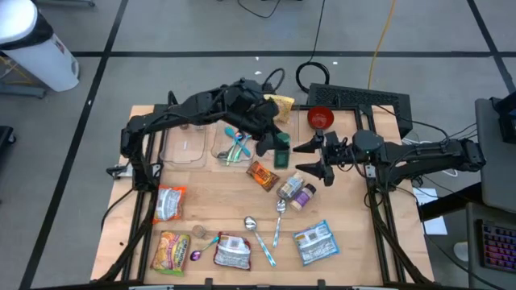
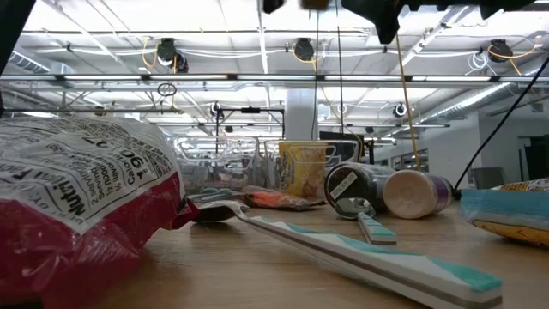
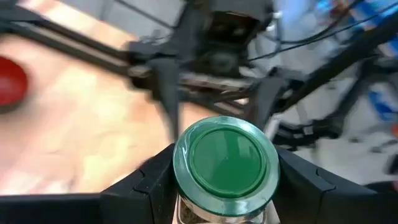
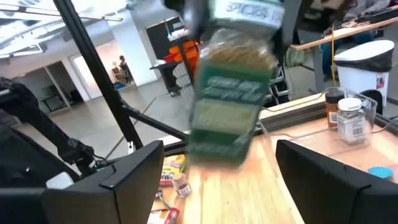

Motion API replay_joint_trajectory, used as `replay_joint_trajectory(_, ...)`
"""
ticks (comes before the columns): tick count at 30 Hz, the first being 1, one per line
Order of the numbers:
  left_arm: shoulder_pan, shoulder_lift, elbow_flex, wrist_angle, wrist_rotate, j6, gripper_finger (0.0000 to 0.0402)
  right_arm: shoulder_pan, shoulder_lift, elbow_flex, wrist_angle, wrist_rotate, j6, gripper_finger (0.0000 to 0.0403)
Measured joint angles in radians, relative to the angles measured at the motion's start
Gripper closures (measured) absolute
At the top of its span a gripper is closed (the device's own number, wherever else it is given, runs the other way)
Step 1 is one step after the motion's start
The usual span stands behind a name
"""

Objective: Pick & Place Food Item
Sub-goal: Put the green spice bottle into the left transparent bin

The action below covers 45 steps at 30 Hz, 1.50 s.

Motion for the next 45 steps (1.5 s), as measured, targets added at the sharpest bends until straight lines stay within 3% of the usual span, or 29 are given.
replay_joint_trajectory(5, 0.006, -0.076, 0.001, -0.240, -0.204, 0.074, 0.0195, -0.030, -0.027, -0.001, -0.002, 0.001, -0.001, 0.0116)
replay_joint_trajectory(11, 0.012, -0.201, 0.000, -0.524, -0.384, 0.046, 0.0195, -0.071, -0.073, 0.000, -0.012, 0.002, 0.029, 0.0122)
replay_joint_trajectory(18, -0.015, -0.383, 0.000, -0.714, -0.639, -0.111, 0.0195, -0.096, -0.102, 0.000, -0.032, 0.003, 0.048, 0.0122)
replay_joint_trajectory(26, -0.128, -0.549, -0.009, -0.825, -0.934, -0.352, 0.0195, -0.120, -0.102, 0.000, -0.036, 0.008, 0.075, 0.0122)
replay_joint_trajectory(29, -0.184, -0.605, -0.073, -0.814, -1.014, -0.407, 0.0195, -0.121, -0.102, 0.000, -0.036, 0.011, 0.075, 0.0122)
replay_joint_trajectory(34, -0.258, -0.687, -0.292, -0.810, -1.154, -0.589, 0.0195, -0.120, -0.102, 0.000, -0.041, 0.034, 0.075, 0.0122)
replay_joint_trajectory(45, -0.325, -0.784, -0.759, -0.645, -1.250, -0.917, 0.0195, -0.120, -0.101, -0.001, -0.046, 0.069, 0.071, 0.0122)
